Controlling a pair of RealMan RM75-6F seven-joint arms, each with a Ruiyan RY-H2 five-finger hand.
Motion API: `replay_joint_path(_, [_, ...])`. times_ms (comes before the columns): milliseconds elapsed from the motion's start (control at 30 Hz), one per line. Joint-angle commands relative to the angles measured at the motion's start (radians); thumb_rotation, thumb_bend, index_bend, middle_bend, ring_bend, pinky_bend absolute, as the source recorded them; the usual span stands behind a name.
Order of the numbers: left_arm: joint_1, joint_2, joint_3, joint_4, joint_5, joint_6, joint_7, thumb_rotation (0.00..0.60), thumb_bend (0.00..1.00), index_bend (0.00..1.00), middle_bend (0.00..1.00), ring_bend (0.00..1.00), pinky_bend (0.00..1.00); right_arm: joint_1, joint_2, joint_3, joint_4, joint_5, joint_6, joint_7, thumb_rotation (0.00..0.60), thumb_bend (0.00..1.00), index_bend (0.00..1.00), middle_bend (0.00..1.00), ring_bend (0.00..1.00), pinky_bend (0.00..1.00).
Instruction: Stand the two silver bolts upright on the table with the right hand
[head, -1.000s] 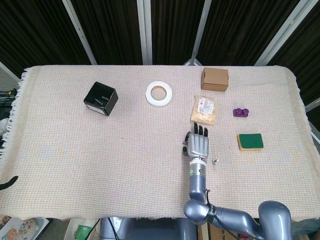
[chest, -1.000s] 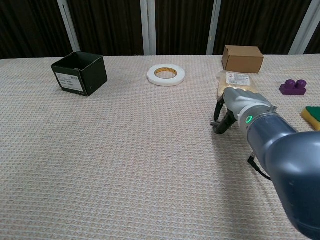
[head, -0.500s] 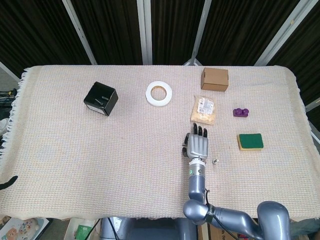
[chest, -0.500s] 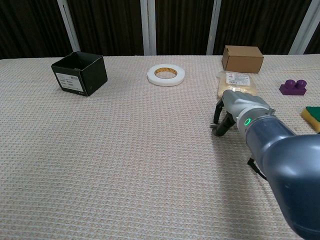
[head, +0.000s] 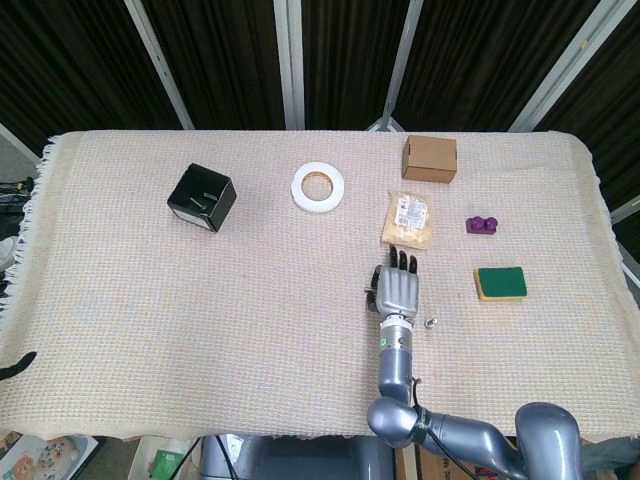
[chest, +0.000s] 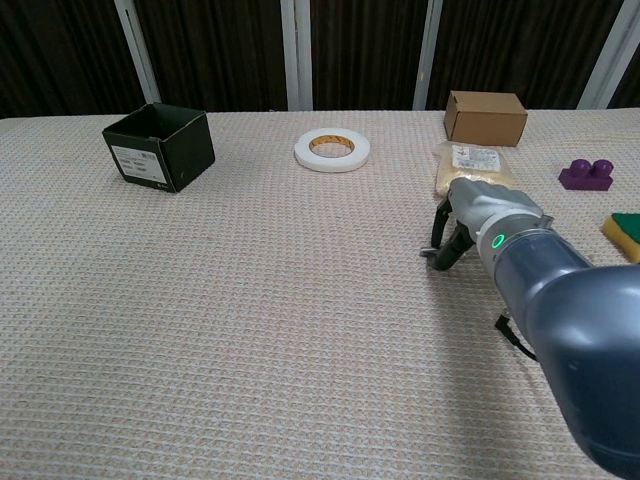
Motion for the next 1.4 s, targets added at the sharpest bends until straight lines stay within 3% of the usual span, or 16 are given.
replay_joint_path(33, [0.0, 0.0, 0.0, 0.0, 0.0, 0.001, 0.0, 0.6, 0.15, 0.14, 0.12, 0.01, 0.08, -0.001, 0.002, 0.0, -0.002, 0.001, -0.001, -0.002, 0.6, 0.36, 0.56, 0.0, 0.0, 0.01])
replay_joint_path(767, [0.0, 0.001, 0.0, 0.0, -0.002, 0.0, -0.003, 0.6, 0.15, 0.14, 0.12, 0.01, 0.08, -0.001, -0.002, -0.002, 0.004, 0.007, -0.008, 0.002, 0.6, 0.36, 0.59, 0.0, 0.0, 0.01])
replay_joint_path(1400, [-0.001, 0.0, 0.0, -0.001, -0.003, -0.001, 0.002, 0.6, 0.15, 0.14, 0.12, 0.01, 0.08, -0.01, 0.033, 0.009, -0.07, -0.01, 0.016, 0.012, 0.6, 0.36, 0.59, 0.0, 0.0, 0.01])
